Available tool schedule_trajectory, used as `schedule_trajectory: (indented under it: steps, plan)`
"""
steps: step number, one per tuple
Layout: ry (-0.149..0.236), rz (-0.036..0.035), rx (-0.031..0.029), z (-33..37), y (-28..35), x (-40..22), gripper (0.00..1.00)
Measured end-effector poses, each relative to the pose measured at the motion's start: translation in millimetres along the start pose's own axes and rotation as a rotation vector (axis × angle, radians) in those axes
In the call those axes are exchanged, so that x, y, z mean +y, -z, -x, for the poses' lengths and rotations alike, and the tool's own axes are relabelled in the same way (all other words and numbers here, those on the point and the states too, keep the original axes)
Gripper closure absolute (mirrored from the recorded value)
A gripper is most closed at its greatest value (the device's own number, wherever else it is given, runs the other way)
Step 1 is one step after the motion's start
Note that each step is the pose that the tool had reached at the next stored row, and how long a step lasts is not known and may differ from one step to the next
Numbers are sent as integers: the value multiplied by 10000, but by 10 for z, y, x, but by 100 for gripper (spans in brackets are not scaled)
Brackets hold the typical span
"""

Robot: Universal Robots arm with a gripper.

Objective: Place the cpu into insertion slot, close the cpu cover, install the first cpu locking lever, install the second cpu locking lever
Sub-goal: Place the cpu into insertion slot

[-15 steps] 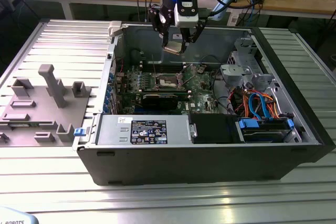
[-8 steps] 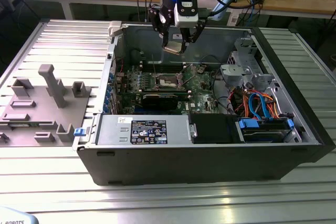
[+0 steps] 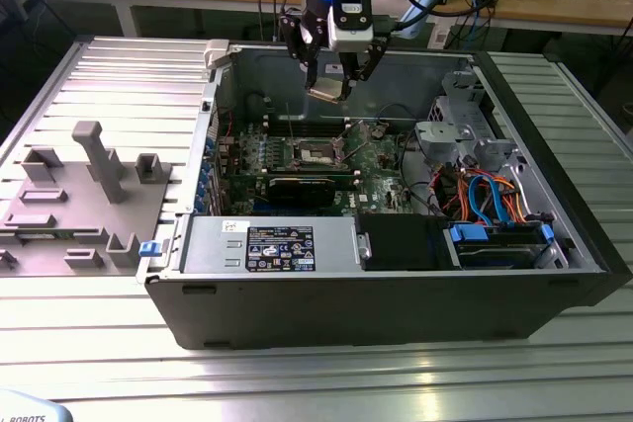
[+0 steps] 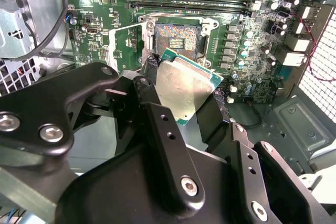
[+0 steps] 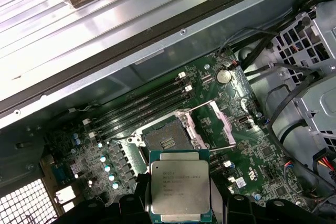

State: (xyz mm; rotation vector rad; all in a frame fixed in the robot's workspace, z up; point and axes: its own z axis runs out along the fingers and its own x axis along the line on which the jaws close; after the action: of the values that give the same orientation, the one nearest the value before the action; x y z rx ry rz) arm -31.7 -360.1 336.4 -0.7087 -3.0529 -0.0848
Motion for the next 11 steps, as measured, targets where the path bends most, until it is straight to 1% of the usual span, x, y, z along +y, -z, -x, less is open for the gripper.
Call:
schedule_trajectory:
  steps: [11]
  plan:
    - [-77,0,-4,0,0,0,46]
